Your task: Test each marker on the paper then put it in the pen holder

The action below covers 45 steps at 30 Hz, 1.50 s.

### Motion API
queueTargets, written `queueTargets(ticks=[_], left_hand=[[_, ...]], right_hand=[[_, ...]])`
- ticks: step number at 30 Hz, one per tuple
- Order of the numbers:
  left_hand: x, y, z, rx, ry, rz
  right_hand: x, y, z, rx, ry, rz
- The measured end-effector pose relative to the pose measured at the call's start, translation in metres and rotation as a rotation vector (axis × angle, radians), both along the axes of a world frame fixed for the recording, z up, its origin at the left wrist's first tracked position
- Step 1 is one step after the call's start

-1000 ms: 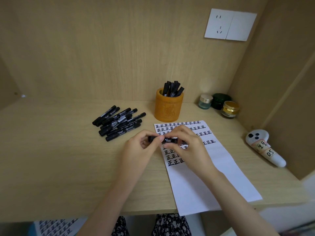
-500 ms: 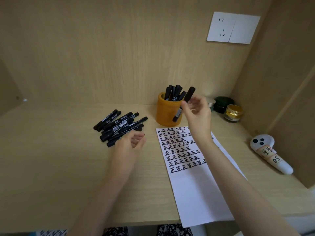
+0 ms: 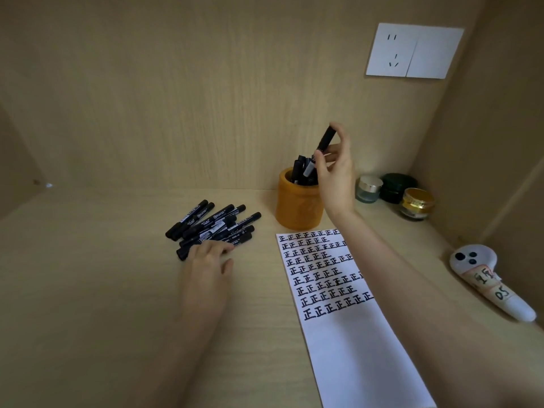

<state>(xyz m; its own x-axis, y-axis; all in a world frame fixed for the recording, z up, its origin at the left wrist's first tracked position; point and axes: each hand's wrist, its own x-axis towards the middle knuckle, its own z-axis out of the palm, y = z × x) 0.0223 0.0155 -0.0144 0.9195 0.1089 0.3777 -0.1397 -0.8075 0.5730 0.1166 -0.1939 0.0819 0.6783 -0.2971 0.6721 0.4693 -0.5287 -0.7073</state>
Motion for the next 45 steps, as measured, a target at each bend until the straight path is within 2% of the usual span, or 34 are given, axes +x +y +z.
queueTargets(ticks=[10, 17, 23, 26, 30, 34, 36, 40, 45], left_hand=[[0.004, 0.006, -0.005, 0.150, 0.040, 0.071], [0.005, 0.007, -0.007, 0.190, 0.024, 0.092], [0.004, 0.007, -0.008, 0.147, 0.044, 0.074], [0.001, 0.007, -0.008, 0.128, 0.054, 0.053], [-0.007, 0.002, -0.003, 0.054, 0.007, -0.003], [-0.021, -0.014, 0.011, -0.255, 0.003, -0.149], [-0.030, -0.023, 0.016, -0.330, 0.014, -0.247], [-0.043, -0.037, 0.018, -0.391, 0.014, -0.360], [-0.051, -0.045, 0.009, -0.423, 0.128, -0.361]], right_hand=[[0.014, -0.003, -0.024, -0.228, 0.179, -0.043], [0.005, -0.010, -0.033, -0.315, 0.182, -0.076], [-0.018, -0.010, -0.041, -0.225, 0.102, -0.067], [-0.035, -0.009, -0.048, -0.157, 0.129, -0.036], [-0.065, -0.002, -0.056, -0.065, 0.236, 0.061], [-0.097, 0.012, -0.059, 0.140, 0.483, 0.333], [-0.110, 0.018, -0.059, 0.238, 0.593, 0.485], [-0.124, 0.023, -0.060, 0.372, 0.549, 0.587], [-0.133, 0.015, -0.062, 0.439, 0.507, 0.500]])
